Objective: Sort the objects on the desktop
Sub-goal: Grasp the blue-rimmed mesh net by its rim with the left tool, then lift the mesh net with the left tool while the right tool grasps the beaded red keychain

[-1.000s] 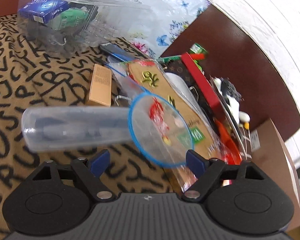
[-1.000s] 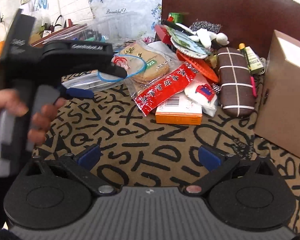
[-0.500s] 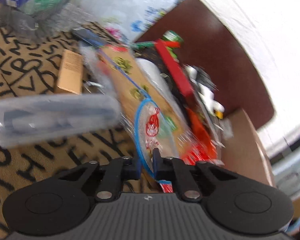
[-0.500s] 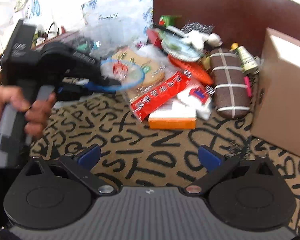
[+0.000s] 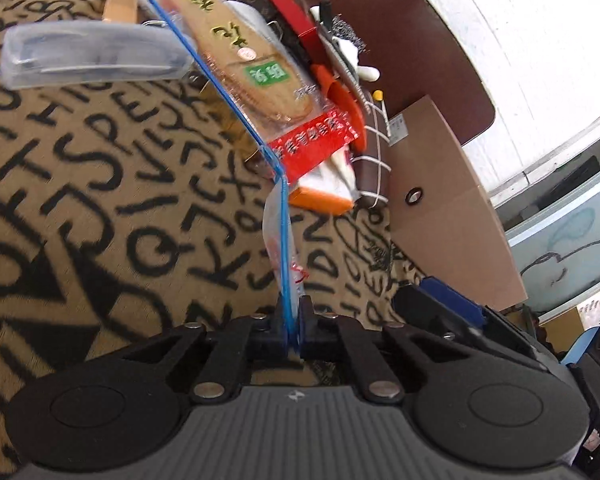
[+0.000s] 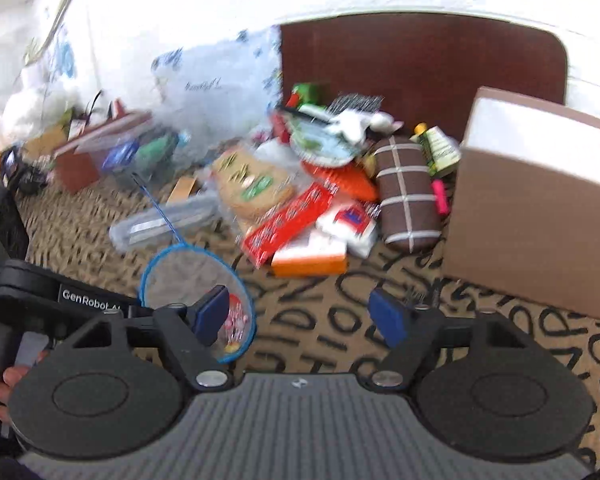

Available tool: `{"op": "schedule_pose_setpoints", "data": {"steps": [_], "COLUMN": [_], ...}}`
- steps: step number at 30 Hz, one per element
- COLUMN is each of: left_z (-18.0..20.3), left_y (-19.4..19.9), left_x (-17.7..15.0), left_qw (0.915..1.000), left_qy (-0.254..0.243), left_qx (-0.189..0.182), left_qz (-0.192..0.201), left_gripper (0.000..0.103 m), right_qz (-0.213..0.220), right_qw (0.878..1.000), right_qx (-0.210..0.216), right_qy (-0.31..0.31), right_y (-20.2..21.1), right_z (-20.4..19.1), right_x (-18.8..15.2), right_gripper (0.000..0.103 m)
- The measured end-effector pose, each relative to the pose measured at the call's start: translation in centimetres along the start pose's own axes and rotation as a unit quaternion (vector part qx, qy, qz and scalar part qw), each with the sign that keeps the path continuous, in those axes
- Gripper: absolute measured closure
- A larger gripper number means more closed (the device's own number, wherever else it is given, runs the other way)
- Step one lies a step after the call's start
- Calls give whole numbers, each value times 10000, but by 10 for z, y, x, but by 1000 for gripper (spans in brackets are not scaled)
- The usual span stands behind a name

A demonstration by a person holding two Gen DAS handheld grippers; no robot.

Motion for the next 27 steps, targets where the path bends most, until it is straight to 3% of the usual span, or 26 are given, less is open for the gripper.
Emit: {"op": "schedule_pose_setpoints", "data": {"steps": [8,11,16,19,20,21,22,23,27], "left_z": [-15,-19,-30,-33,-33,-32,-31,-31,-30], "left_y": [8,15,20,18,17,16,17,16,14], "left_x": [7,9,19,24,25,25,24,23,18], "left_qw": [9997,9996,9986,9978,9978,9982,9987,9989,9995], "left_qy": [56,171,297,487,457,356,195,54,74], "left_qx": [185,89,231,119,110,124,180,233,178], "left_qz": [154,190,376,440,460,463,443,409,258], "left_gripper": [90,75,73,62,64,73,81,98,101], "right_qz": [-148,-223,-301,-517,-622,-674,-669,-612,-233], "right_qw": [9967,9933,9897,9896,9891,9892,9896,9905,9938], "right_qx": [589,809,936,958,1012,1024,1022,1007,881], "right_qy": [539,796,1045,939,869,807,754,715,643], "right_y": [-16,-24,-40,-51,-53,-54,-53,-51,-33], "right_z": [-35,-49,-61,-59,-59,-59,-58,-57,-47], "right_x": [-8,-11,-17,-24,-27,-30,-30,-27,-6], "right_gripper": [65,70,75,84,88,101,103,103,103]}}
Point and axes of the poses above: each gripper's, at about its wrist camera, not at the fingertips, and y roughly against the way its jaws point, z to its right, x to its top, the point moved 7 cm from there along -y, roughly the way its jaws point, and after that the axes turned 14 degrees about z, right-handed, at the moved point
